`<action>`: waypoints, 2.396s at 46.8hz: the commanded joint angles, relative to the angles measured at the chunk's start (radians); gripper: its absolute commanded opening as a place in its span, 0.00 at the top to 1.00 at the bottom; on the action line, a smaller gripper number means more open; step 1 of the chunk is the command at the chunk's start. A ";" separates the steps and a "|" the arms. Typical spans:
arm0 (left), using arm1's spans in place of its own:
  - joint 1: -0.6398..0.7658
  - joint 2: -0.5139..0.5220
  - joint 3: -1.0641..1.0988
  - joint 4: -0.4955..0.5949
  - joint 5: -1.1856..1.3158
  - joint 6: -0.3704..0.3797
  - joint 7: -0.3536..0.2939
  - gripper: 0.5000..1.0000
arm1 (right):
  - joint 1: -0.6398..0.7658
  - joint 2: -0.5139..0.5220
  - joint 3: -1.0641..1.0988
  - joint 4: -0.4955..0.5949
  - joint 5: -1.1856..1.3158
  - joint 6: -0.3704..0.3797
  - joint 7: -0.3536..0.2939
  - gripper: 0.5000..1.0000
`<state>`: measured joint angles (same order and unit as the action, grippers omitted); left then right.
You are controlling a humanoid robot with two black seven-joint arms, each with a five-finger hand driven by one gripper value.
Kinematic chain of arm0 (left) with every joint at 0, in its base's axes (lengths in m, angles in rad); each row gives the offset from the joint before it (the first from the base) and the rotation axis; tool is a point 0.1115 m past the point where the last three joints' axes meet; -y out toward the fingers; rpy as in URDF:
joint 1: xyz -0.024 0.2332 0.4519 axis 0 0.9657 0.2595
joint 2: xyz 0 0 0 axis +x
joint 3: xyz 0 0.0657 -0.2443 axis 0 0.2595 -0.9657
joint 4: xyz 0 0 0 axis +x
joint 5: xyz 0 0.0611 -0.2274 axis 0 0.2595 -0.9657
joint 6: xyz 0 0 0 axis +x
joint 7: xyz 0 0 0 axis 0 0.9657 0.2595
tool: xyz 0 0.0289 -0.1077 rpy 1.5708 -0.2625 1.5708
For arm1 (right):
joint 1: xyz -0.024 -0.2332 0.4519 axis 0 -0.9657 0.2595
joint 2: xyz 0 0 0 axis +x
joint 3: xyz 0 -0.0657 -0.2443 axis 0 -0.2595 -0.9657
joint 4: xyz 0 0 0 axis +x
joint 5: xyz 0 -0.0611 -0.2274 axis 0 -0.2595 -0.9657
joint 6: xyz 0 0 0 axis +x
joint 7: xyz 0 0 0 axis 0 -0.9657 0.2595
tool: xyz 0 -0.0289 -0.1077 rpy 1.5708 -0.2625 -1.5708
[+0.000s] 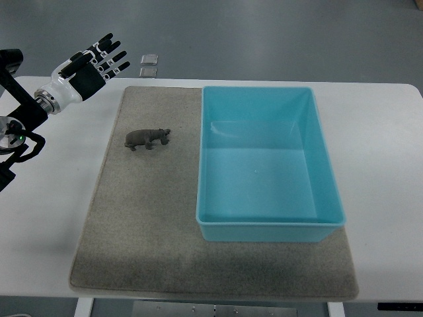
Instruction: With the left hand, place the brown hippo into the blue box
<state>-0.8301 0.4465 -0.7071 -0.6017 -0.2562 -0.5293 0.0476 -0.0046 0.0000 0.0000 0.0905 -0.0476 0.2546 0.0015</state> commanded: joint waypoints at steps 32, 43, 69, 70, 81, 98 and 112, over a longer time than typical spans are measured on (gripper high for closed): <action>-0.033 0.011 -0.002 -0.010 0.005 0.008 -0.018 0.00 | 0.000 0.000 0.000 0.000 0.000 0.000 0.000 0.13; -0.030 0.044 0.000 -0.064 0.152 -0.003 -0.037 0.00 | 0.000 0.000 0.000 0.000 0.000 0.000 0.000 0.13; -0.026 0.153 0.009 -0.250 0.940 0.135 -0.172 0.02 | 0.000 0.000 0.000 0.000 0.000 0.000 0.000 0.13; -0.026 0.158 0.015 -0.263 0.965 0.147 -0.172 0.01 | 0.000 0.000 0.000 0.000 0.000 0.000 0.000 0.13; -0.050 0.248 0.112 -0.355 1.034 0.176 -0.190 0.01 | 0.000 0.000 0.000 0.000 0.000 0.000 0.000 0.13; -0.063 0.330 0.141 -0.428 1.209 0.173 -0.192 0.01 | 0.000 0.000 0.000 0.000 0.000 0.000 0.000 0.12; -0.064 0.331 0.204 -0.466 1.426 0.173 -0.198 0.01 | 0.000 0.000 0.000 0.000 0.000 0.000 0.000 0.13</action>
<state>-0.8914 0.7783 -0.5231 -1.0581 1.1124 -0.3562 -0.1448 -0.0047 0.0000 -0.0001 0.0905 -0.0475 0.2546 0.0015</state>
